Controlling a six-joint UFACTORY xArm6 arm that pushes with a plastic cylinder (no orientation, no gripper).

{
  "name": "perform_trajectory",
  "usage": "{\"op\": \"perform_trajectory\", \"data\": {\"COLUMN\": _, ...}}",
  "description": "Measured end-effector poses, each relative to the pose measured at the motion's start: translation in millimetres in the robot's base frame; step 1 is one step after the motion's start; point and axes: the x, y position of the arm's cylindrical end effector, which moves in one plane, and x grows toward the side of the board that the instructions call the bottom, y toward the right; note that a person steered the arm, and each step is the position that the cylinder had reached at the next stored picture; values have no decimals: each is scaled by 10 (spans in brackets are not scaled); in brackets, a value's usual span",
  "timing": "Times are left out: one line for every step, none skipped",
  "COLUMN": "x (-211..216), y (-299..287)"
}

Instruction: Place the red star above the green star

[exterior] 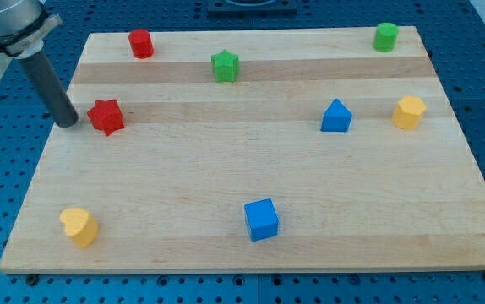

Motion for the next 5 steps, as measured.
{"op": "perform_trajectory", "data": {"x": 0, "y": 395}}
{"op": "perform_trajectory", "data": {"x": 0, "y": 758}}
{"op": "perform_trajectory", "data": {"x": 53, "y": 958}}
{"op": "perform_trajectory", "data": {"x": 469, "y": 958}}
{"op": "perform_trajectory", "data": {"x": 696, "y": 1032}}
